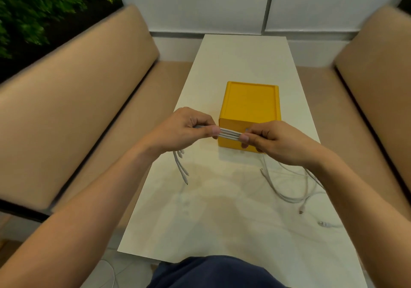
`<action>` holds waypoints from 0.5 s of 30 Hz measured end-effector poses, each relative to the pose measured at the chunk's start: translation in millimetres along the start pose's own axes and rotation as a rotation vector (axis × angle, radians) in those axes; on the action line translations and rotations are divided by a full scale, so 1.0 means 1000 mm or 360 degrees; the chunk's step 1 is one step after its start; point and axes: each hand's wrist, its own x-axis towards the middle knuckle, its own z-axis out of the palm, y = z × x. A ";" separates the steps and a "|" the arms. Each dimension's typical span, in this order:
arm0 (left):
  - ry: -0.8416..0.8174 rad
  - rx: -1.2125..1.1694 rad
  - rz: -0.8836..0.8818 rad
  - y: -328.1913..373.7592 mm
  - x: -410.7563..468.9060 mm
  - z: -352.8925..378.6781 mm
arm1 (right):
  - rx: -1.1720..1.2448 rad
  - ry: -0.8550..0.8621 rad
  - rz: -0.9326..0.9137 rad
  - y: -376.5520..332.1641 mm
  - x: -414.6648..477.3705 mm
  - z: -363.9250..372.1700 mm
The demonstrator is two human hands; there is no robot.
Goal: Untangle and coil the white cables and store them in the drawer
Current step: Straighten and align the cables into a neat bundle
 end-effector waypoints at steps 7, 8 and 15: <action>0.0174 0.0066 -0.0030 -0.004 0.003 0.011 | 0.0202 -0.0140 -0.0099 -0.007 -0.015 -0.009; 0.0173 0.0084 -0.0028 -0.002 0.003 0.012 | 0.0272 -0.0176 -0.0120 -0.007 -0.017 -0.011; 0.0086 -0.0006 -0.0018 0.012 -0.006 0.006 | 0.0382 -0.0040 -0.0005 0.005 -0.018 -0.012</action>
